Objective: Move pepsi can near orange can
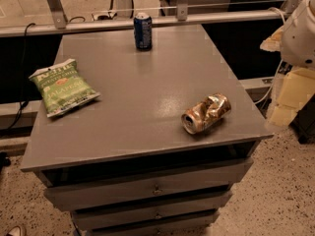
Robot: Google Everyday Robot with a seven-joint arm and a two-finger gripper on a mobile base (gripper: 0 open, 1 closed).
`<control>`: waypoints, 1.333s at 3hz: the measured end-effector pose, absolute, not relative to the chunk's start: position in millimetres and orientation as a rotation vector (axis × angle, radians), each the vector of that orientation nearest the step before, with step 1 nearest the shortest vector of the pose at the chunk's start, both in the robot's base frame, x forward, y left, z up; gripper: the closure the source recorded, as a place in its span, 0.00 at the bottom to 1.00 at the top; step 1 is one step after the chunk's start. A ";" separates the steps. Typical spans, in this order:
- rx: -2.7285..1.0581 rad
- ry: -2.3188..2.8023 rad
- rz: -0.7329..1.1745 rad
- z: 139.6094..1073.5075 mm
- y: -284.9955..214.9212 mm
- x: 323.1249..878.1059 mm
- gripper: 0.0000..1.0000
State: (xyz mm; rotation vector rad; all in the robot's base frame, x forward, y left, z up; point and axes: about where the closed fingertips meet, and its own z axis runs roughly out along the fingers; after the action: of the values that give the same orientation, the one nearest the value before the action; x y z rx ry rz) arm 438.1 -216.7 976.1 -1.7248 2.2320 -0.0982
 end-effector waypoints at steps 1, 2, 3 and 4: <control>-1.725 2.232 -0.098 976.2 -216.7 438.1 0.00; -1.705 2.181 -0.065 972.4 -205.4 463.4 0.00; -1.682 2.095 -0.010 965.0 -181.5 522.8 0.00; -1.649 2.006 0.045 960.3 -147.9 589.9 0.00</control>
Offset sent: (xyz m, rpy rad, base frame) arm 0.0704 0.0297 -0.0136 0.1362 -0.0655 0.0457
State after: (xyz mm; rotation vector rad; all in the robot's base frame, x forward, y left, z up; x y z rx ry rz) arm 589.9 -147.9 960.3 -1.6491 2.0060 0.0447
